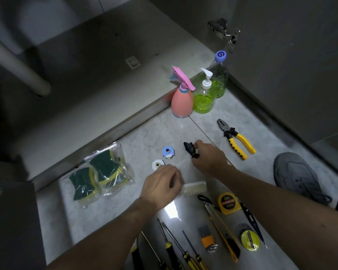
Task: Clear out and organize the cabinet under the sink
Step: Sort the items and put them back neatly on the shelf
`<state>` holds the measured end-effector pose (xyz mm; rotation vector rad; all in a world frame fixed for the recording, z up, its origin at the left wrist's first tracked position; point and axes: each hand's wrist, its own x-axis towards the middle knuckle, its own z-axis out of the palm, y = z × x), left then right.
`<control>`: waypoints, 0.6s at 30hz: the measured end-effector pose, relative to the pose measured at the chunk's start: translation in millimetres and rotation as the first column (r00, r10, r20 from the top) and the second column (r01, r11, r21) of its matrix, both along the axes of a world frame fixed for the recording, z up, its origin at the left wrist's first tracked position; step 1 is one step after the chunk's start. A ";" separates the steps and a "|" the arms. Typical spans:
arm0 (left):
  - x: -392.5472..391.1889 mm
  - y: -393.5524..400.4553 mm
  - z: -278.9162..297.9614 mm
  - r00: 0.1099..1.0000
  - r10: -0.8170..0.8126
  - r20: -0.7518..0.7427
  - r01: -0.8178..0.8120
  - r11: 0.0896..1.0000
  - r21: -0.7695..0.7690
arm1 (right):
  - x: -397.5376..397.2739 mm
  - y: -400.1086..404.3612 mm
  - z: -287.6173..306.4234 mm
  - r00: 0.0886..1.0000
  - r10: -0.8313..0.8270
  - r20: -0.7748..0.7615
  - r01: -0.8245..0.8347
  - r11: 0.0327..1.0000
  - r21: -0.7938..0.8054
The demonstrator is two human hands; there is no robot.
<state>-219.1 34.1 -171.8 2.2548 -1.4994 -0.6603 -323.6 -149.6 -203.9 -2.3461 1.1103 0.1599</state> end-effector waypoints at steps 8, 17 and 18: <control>55.0 -16.8 -4.9 0.981 0.133 0.142 -0.157 0.972 0.178 | 32.8 10.8 14.7 0.911 0.385 0.149 -0.354 0.915 -0.194; 63.3 -12.6 -24.8 0.961 0.245 0.128 -0.270 0.932 0.244 | 72.1 26.9 17.5 0.841 0.541 -0.011 -0.539 0.836 -0.098; 64.6 -13.6 -24.7 0.956 0.270 0.117 -0.291 0.926 0.239 | 70.4 25.9 14.9 0.850 0.526 0.018 -0.524 0.849 -0.073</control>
